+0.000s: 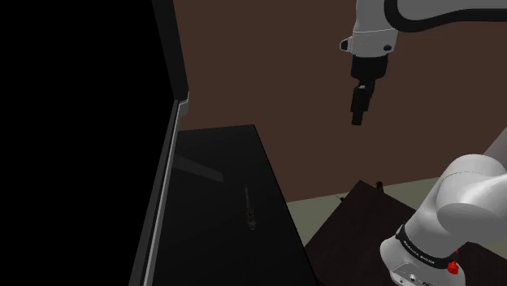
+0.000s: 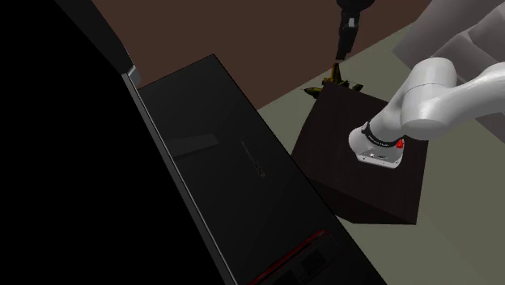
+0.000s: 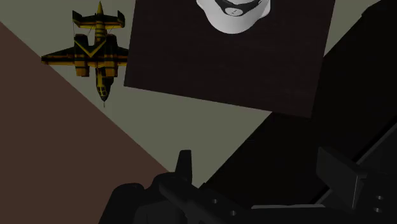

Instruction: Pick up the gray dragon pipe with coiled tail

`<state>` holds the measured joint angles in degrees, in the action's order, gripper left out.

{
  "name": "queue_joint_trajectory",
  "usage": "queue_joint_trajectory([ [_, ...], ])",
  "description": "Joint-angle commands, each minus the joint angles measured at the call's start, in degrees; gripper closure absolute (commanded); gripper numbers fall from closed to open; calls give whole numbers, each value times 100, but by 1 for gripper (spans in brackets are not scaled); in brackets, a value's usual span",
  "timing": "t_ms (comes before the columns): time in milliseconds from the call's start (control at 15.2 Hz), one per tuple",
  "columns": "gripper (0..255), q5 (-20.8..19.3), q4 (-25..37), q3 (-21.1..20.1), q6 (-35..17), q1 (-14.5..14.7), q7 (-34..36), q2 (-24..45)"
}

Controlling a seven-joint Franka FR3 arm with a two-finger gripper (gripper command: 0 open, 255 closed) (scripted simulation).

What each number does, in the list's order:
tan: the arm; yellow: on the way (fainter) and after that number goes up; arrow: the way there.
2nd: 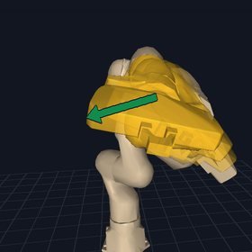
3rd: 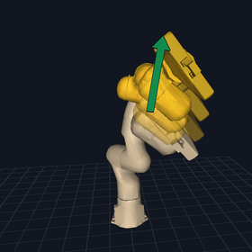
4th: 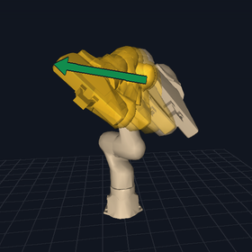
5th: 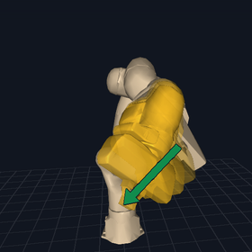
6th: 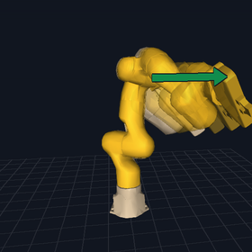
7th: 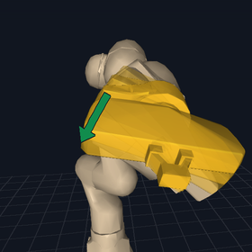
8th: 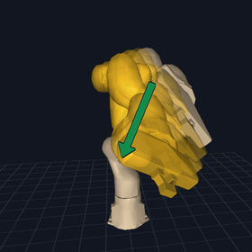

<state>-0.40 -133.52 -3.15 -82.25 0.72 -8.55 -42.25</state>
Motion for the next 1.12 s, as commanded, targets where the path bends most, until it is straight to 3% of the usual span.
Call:
queue_joint_trajectory([
  [0, 0, 0, 0, 0, 0, 0, 0, 0],
  [528, 0, 984, -618, -1167, -828, 6, 2068, -48],
  [1056, 0, 1688, -599, -2459, -1950, -132, 4107, 709],
])
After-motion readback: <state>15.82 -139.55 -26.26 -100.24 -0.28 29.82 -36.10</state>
